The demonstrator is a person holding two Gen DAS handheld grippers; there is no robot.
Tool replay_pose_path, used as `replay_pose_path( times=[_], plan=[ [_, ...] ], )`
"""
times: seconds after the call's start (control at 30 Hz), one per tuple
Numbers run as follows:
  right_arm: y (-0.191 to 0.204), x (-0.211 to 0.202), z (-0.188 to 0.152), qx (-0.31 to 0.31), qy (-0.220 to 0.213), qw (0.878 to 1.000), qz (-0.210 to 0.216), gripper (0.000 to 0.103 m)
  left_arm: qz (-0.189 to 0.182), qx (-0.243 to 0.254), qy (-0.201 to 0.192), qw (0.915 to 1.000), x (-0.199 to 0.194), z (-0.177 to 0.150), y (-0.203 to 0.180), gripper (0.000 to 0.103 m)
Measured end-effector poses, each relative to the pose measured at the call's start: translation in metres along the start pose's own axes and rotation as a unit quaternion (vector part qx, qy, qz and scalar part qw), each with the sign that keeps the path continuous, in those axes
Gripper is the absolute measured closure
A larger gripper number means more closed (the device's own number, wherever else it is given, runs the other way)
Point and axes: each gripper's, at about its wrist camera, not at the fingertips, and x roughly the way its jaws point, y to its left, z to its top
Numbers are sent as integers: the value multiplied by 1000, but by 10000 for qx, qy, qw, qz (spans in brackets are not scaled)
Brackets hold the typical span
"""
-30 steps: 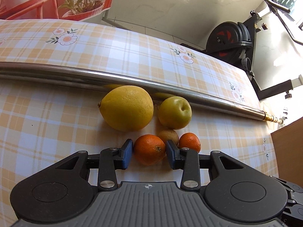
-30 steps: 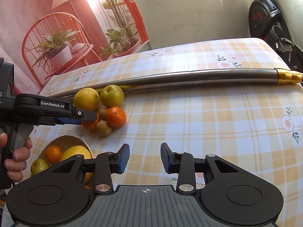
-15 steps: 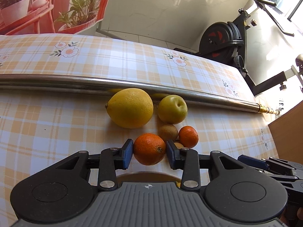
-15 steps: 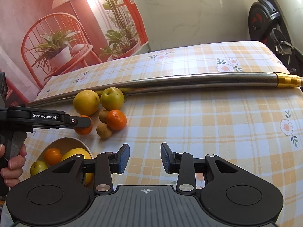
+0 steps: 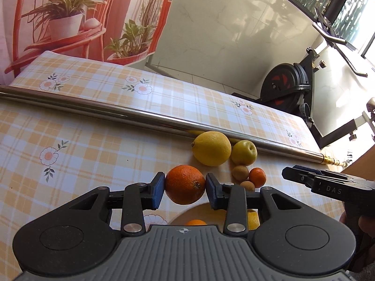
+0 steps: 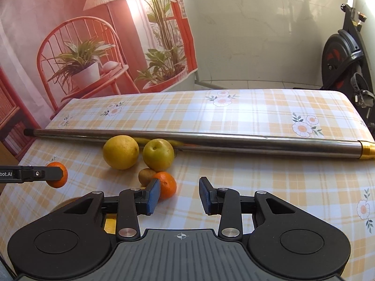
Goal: Organize fruits
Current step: 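Grasp the green apple with the right tool while the left tool carries the mandarin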
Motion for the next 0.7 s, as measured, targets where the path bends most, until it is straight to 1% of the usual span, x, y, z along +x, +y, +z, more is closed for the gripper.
replay_pose_path(
  times=[0.03,0.07,0.23,0.37,0.43,0.6,0.7],
  plan=[
    [3,3,4,-26,-24,10000,-5,64,24,-17,-55,10000,-4,0,3,63],
    [7,6,7,-56,-51,10000,4,63,41,-27,-107,9999,-8,1,6,63],
    [24,29,22,-148,-106,9998,33,61,118,4,-241,9996,-17,2,15,63],
    [30,53,31,-17,-16,10000,6,56,90,-51,-209,9997,-19,-1,22,63],
    [33,64,33,9,47,10000,-77,53,57,-92,-182,9998,-17,-1,25,63],
    [34,88,33,56,272,9995,-165,54,7,-99,-111,9999,-13,-1,26,63],
    [34,99,32,103,467,9988,-135,61,-161,-127,-43,9998,-13,-1,27,63]
  ],
)
